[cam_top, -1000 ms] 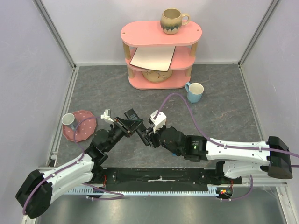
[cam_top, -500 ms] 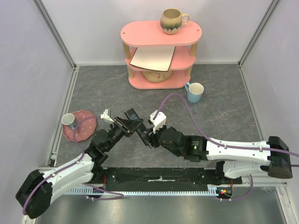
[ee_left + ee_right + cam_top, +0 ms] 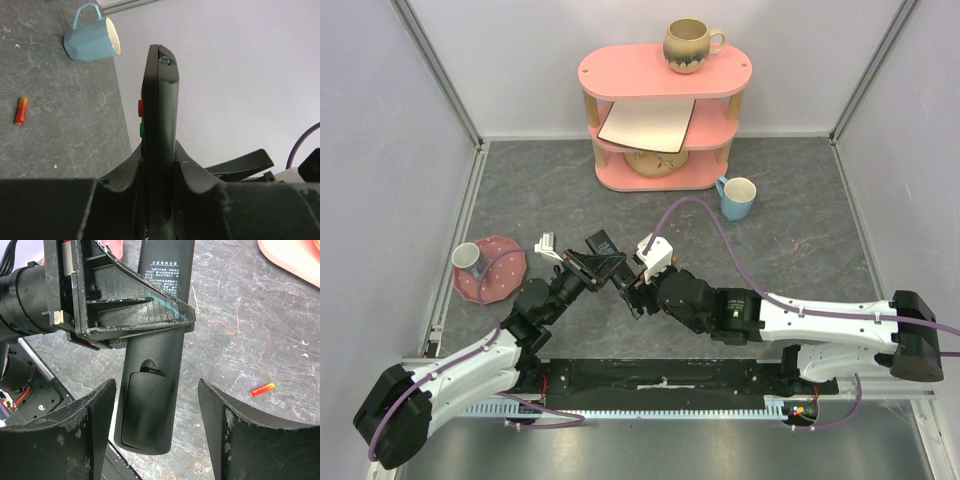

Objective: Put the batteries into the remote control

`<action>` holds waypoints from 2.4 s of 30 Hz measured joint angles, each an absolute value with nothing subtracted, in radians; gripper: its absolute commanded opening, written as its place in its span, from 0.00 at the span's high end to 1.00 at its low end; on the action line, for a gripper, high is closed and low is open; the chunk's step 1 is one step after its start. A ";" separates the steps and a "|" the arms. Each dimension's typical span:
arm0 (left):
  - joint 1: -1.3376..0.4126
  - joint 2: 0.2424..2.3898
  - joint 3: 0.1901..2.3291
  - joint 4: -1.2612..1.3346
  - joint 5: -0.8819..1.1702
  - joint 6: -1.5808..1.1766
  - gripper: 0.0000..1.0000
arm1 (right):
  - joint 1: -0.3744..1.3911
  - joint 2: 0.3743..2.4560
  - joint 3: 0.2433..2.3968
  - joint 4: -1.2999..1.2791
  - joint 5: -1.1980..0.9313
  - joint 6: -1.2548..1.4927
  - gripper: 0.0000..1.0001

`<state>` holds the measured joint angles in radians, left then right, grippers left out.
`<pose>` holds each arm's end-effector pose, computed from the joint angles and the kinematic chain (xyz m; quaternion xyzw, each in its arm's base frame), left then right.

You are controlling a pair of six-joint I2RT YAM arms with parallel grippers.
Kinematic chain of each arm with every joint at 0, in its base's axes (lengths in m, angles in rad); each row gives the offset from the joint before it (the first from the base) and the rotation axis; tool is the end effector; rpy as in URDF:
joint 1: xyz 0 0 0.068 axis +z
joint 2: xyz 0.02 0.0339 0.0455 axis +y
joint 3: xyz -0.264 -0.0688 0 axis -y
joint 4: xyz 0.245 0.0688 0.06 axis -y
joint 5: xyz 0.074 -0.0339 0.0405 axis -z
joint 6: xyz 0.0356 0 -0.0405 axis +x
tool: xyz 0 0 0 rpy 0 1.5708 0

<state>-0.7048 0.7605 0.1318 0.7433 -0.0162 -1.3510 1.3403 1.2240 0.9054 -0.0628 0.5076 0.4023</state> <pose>0.1307 -0.1104 0.2124 -0.2170 0.6291 -0.6363 0.3902 0.0807 0.2680 0.3029 -0.2369 0.7788 0.2811 0.5083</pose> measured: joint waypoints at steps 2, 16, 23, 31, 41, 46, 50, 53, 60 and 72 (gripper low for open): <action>-0.705 0.760 0.132 0.744 -0.016 -1.351 0.98 | 1.340 1.226 0.911 -0.066 0.513 0.400 0.22; -0.705 0.758 0.125 0.760 -0.017 -1.351 0.98 | 1.336 1.185 1.003 -0.096 0.553 0.405 0.08; -0.705 0.736 0.110 0.784 -0.017 -1.351 0.98 | 1.129 0.991 0.870 -0.063 0.410 0.562 0.06; -0.705 0.730 0.074 0.843 -0.012 -1.351 0.98 | 0.966 0.971 0.656 0.126 0.093 0.781 0.06; -0.705 0.733 0.073 0.871 0.011 -1.351 0.98 | 0.898 1.084 0.557 0.444 -0.204 0.999 0.07; -0.705 0.747 0.073 0.879 0.012 -1.351 0.98 | 0.894 1.141 0.557 0.525 -0.274 1.044 0.09; -0.705 0.753 0.073 0.892 0.017 -1.351 0.98 | 0.894 1.162 0.557 0.541 -0.298 1.056 0.11; -0.705 0.754 0.073 0.893 0.025 -1.351 0.98 | 0.894 1.173 0.557 0.546 -0.310 1.060 0.13; -0.705 0.754 0.073 0.895 0.029 -1.351 0.98 | 0.894 1.200 0.556 0.548 -0.326 1.063 0.16; -0.705 0.755 0.073 0.900 0.029 -1.350 0.98 | 0.894 1.226 0.553 0.573 -0.348 1.067 0.19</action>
